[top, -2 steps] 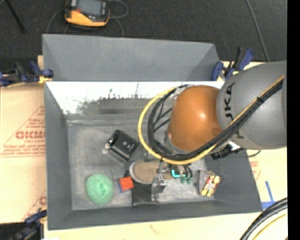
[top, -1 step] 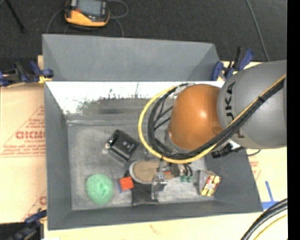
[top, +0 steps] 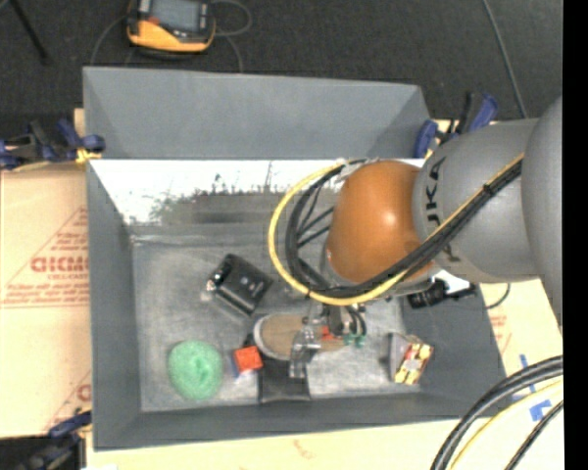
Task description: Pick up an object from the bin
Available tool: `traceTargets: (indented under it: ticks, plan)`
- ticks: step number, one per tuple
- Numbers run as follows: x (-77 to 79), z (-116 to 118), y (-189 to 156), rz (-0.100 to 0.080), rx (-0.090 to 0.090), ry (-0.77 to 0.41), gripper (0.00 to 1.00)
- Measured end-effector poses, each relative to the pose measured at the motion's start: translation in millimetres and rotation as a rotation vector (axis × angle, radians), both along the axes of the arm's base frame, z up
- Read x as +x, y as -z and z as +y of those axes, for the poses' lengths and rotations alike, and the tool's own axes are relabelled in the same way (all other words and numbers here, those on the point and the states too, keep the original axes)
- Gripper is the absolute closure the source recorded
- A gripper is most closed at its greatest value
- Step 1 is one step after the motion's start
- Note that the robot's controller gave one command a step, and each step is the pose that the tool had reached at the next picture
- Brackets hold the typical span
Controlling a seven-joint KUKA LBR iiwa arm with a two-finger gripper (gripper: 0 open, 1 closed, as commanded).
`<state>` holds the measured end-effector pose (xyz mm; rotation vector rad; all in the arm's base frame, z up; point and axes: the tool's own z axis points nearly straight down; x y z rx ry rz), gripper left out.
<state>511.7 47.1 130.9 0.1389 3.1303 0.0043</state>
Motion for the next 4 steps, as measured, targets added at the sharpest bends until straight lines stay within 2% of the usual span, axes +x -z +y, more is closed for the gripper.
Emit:
traceTargets:
  ticks: [1, 2, 3, 4]
  plan:
    - [26.7, -21.3, 56.2, 0.004, -0.003, 0.037, 0.00]
    - [42.8, -27.1, 70.5, 0.015, 0.005, 0.038, 0.00]
    - [32.0, -23.4, 60.0, 0.005, 0.000, 0.036, 0.00]
    - [44.8, -25.8, 63.1, 0.014, 0.001, 0.038, 1.00]
